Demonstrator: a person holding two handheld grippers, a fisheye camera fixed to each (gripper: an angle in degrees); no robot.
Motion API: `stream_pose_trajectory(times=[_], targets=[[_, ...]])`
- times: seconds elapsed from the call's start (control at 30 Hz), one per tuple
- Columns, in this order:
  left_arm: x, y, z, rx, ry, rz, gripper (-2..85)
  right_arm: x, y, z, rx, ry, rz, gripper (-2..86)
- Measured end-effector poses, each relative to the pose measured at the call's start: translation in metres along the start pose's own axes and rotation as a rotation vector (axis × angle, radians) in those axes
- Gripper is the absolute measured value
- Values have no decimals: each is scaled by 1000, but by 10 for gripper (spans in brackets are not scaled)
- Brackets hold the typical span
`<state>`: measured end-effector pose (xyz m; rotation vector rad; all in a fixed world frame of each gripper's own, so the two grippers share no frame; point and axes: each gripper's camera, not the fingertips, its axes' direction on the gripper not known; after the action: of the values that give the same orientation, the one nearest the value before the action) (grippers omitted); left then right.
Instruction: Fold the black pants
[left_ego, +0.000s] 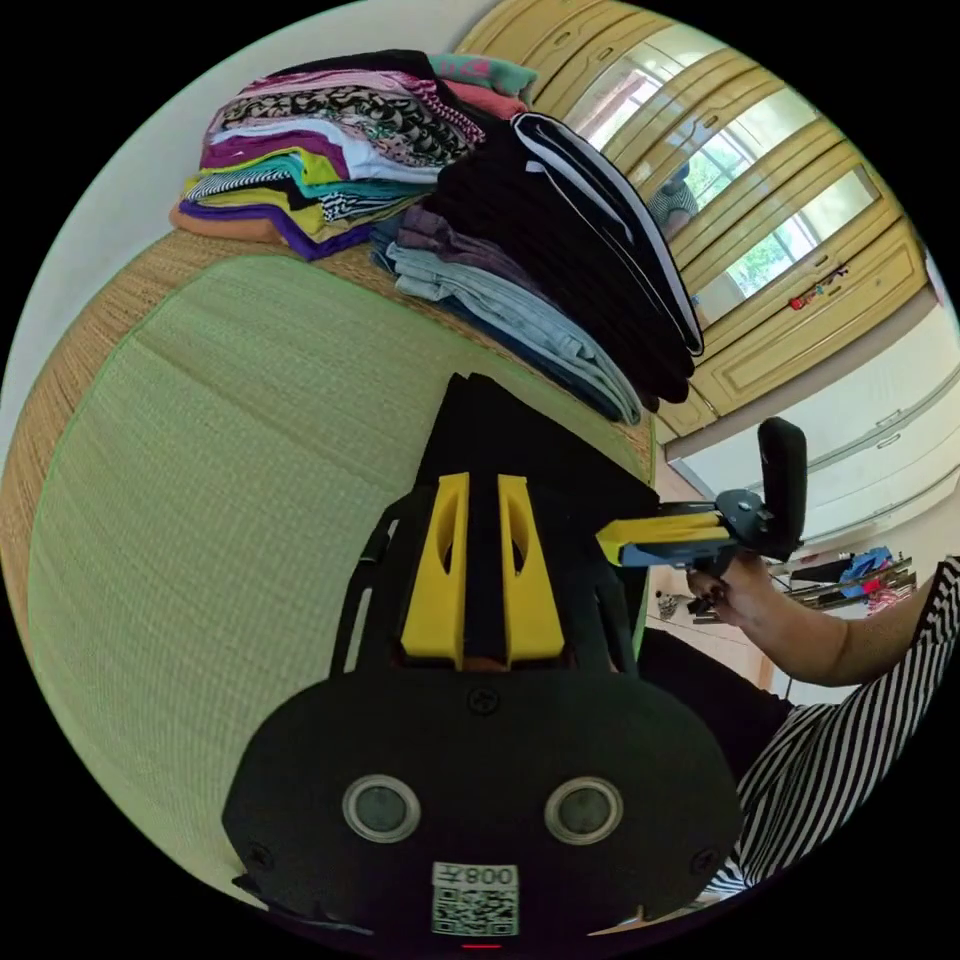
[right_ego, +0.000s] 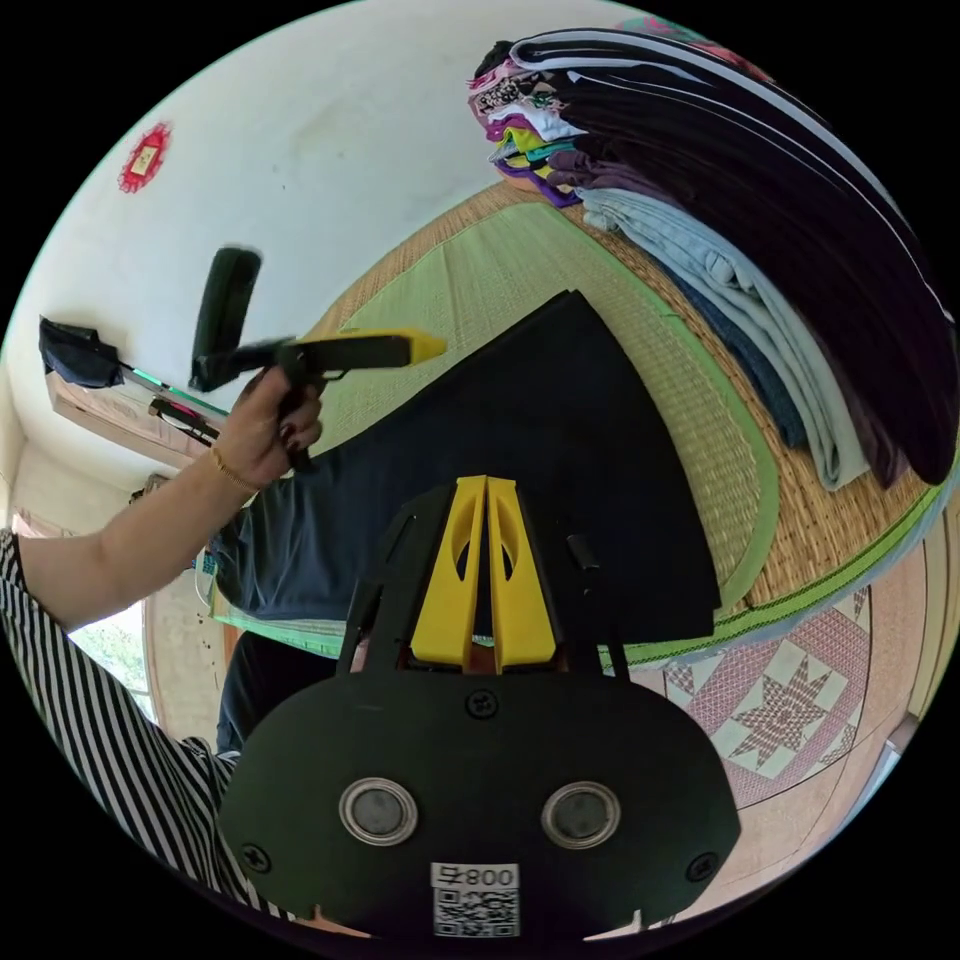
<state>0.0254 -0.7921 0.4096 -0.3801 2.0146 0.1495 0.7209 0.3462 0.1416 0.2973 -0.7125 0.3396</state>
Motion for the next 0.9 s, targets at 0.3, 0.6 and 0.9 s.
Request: stream_pose_trajectory(times=[0.3, 0.6, 0.9], targets=[[15, -71, 37, -93, -101, 36, 21, 5, 9, 16, -9, -87, -3, 1], [30, -112, 25, -2, -92, 42, 9, 7, 13, 15, 26, -137, 22, 2], [21, -152, 43, -51, -80, -26, 45, -1, 24, -4, 71, -30, 50, 37]])
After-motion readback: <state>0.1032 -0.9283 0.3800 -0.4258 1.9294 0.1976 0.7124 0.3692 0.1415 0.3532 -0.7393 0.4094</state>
